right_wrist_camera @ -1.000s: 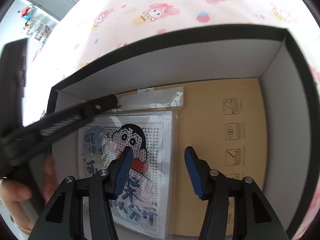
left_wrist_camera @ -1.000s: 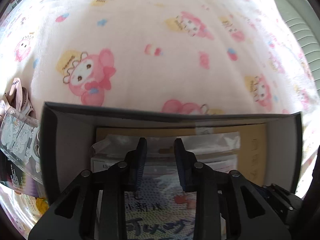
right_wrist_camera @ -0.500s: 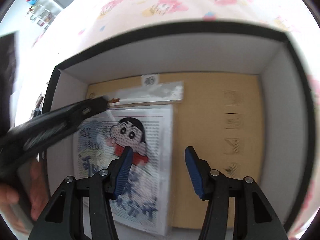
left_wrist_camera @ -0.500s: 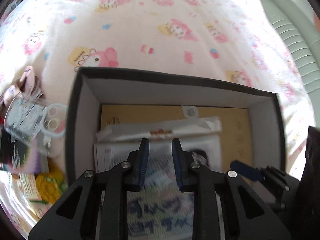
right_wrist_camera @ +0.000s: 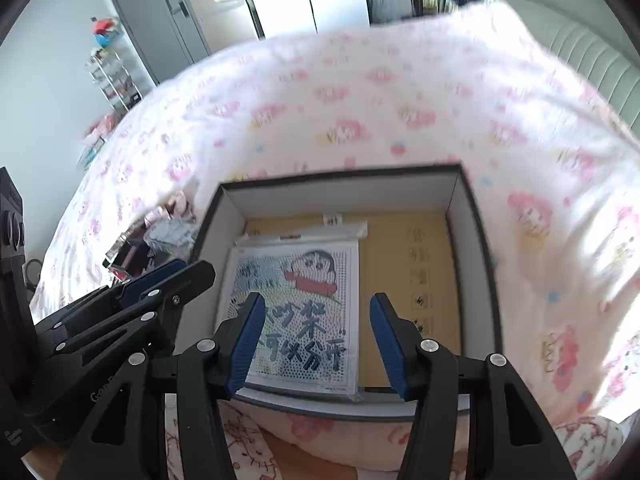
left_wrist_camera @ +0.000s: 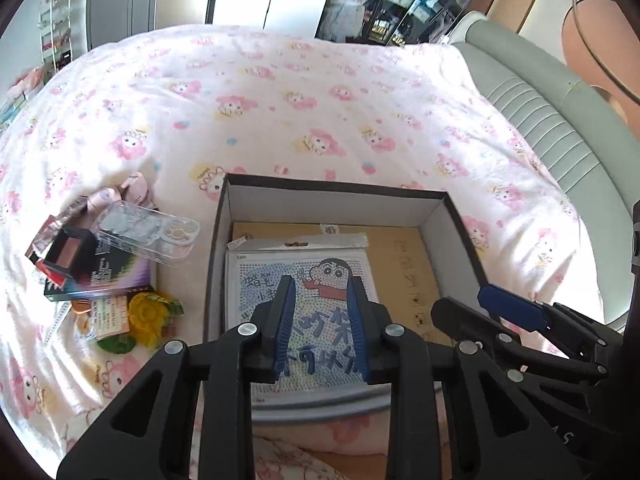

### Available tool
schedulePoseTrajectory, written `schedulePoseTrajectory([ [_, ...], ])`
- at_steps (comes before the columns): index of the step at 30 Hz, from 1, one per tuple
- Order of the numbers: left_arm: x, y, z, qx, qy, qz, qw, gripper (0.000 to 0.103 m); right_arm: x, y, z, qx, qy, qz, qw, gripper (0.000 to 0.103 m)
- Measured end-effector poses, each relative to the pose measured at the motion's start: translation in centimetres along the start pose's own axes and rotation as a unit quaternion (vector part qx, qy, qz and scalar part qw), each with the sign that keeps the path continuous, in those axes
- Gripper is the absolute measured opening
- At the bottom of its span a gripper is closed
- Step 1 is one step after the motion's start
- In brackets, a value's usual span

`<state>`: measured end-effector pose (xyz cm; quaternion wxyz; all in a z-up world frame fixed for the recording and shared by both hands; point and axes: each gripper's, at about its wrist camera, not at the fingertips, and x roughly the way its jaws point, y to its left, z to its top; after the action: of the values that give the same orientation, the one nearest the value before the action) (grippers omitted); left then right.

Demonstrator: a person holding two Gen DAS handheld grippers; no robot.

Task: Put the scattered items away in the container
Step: 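Press the bag flat in the box, then lift the left gripper away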

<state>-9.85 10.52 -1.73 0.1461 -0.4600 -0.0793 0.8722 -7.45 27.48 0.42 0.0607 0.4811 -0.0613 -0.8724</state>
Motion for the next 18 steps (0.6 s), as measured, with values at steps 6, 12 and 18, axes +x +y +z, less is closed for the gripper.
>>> schedulePoseTrajectory([
  [6,-4.7,-0.7,-1.6,0.021,-0.03,0.003,0.9993,0.029,-1.3,2.4,-1.3,-0.005,-0.054,0.002,0.999,0.051],
  [12,-6.9,-0.7,-2.3,0.029,-0.049,0.033,0.9978,0.028,-1.5,4.6,-2.3,-0.011,-0.059,0.007,0.998,0.049],
  [18,-9.3,0.3,-2.9,0.024,-0.065,0.024,0.9973,0.029,-3.3,6.5,-2.3,-0.029,-0.09,0.033,0.995,0.049],
])
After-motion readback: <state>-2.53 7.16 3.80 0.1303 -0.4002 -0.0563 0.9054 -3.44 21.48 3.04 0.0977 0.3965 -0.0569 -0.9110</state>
